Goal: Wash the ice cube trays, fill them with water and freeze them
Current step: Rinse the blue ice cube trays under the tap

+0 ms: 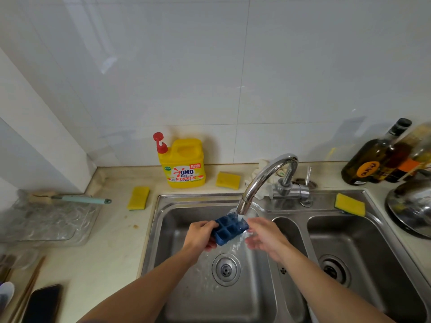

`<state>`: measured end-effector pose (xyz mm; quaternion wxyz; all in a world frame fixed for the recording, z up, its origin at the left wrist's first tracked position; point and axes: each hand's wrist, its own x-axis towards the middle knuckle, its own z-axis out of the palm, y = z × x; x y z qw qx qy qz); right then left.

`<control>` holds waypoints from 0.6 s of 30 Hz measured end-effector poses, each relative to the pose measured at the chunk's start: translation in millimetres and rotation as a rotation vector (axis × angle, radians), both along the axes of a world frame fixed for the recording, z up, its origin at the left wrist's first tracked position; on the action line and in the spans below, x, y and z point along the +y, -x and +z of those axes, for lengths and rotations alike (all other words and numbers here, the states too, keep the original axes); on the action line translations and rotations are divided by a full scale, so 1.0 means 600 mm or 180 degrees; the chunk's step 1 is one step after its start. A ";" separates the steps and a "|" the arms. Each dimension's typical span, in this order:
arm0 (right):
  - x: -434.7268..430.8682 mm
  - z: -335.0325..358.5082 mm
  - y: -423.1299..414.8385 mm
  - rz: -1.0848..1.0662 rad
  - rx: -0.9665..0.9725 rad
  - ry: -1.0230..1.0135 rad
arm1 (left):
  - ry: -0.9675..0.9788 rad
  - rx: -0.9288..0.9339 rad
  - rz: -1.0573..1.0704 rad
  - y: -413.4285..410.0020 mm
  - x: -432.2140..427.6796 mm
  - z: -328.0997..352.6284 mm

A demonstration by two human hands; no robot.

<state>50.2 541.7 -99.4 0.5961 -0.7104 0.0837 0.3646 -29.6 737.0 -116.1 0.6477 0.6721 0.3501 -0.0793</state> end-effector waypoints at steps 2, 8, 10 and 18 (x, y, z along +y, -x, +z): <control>0.006 0.000 0.002 -0.0011 0.0079 -0.0004 | 0.0063 -0.0011 -0.0123 0.005 0.005 -0.001; 0.027 0.004 0.007 -0.0161 0.0241 -0.0039 | 0.0249 0.0021 -0.0291 0.008 0.006 -0.007; 0.030 0.006 0.004 -0.0242 0.0147 -0.0081 | 0.0392 0.0081 -0.0221 0.005 0.002 -0.011; 0.015 -0.003 -0.004 -0.0332 -0.0541 0.0243 | 0.1222 0.0208 0.0010 -0.009 -0.030 -0.031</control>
